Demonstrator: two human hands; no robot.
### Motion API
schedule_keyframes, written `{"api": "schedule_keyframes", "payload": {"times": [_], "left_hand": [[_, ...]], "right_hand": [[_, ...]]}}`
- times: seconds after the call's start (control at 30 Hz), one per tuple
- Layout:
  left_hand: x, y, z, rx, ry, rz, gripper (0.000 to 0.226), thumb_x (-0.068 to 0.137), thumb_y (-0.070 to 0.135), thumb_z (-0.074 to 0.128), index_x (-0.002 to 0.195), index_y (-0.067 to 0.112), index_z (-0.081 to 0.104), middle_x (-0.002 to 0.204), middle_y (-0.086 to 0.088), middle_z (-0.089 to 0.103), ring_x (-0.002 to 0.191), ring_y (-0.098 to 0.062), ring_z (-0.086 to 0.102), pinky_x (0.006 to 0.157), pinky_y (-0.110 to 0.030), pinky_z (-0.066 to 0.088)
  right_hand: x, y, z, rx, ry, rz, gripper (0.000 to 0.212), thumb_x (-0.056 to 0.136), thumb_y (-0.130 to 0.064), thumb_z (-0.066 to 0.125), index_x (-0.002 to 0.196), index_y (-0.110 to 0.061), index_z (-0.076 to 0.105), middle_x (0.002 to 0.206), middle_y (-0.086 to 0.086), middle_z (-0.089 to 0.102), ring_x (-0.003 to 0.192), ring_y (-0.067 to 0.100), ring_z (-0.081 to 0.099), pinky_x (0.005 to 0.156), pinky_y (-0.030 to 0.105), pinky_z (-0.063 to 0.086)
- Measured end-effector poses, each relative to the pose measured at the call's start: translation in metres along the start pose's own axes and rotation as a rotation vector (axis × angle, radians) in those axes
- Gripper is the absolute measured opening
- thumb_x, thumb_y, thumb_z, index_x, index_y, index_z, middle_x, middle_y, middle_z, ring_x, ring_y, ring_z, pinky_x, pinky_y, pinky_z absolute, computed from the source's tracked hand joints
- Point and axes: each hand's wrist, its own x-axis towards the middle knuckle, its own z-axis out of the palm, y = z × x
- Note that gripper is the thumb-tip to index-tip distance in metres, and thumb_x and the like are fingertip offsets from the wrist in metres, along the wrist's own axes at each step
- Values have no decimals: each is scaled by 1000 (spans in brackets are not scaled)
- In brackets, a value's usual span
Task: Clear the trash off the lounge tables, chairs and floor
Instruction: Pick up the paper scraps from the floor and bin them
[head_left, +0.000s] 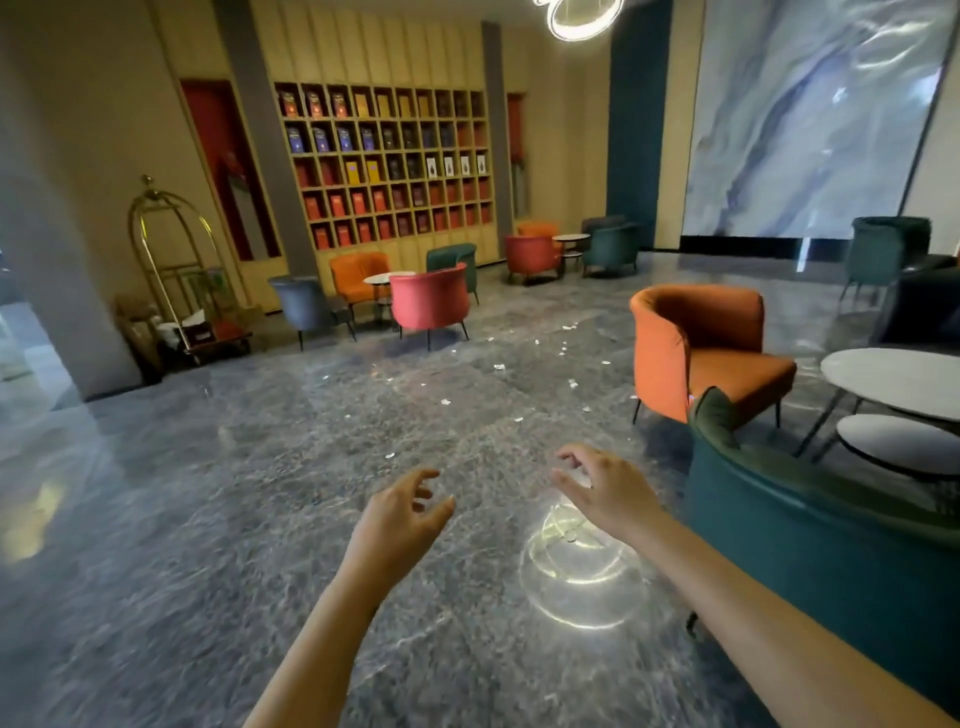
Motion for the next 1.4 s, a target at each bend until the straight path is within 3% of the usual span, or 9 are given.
{"api": "schedule_keyframes", "payload": {"times": [0.17,0.4,0.73,1.0,1.17,1.4], "left_hand": [[140,-21,17,-14,-62,51,43,86,39,61,125,24,54,111,-2,63,97,-13,60,84,-28,48],[341,-29,46,40,-130,154,45,86,40,60,127,21,53,117,-3,62,104,-13,59,88,-25,45],[604,-10,155,7,-152,276,42,86,37,61,123,20,56,115,-3,63,101,-11,58,85,-21,42],[827,18,209,24,-137,255,41,85,38,62,122,21,56,116,0,63,103,-9,58,90,-25,46],[952,8,246,44,-140,226,42,86,41,60,124,23,55,117,1,62,105,-10,57,91,-27,46],[1155,-11,316,-6,-151,267,41,86,38,60,122,21,56,117,0,63,105,-10,58,91,-26,46]], "right_hand": [[127,27,8,-15,63,44,38,93,-43,46,119,-16,52,119,2,61,105,20,58,88,35,46],[288,80,24,-85,50,106,45,93,-46,45,128,-19,48,127,-3,56,115,15,54,92,29,42],[514,231,33,-92,90,168,40,93,-43,46,125,-19,49,124,-1,58,111,17,55,83,25,39],[733,331,7,-45,100,159,36,92,-43,48,120,-20,52,121,-4,60,109,16,56,89,31,44],[848,388,25,-36,73,173,38,93,-45,46,121,-21,50,119,-3,59,105,15,57,85,30,44],[1032,483,50,-77,79,235,34,92,-47,45,118,-25,51,117,-7,59,105,16,56,93,36,40]]}}
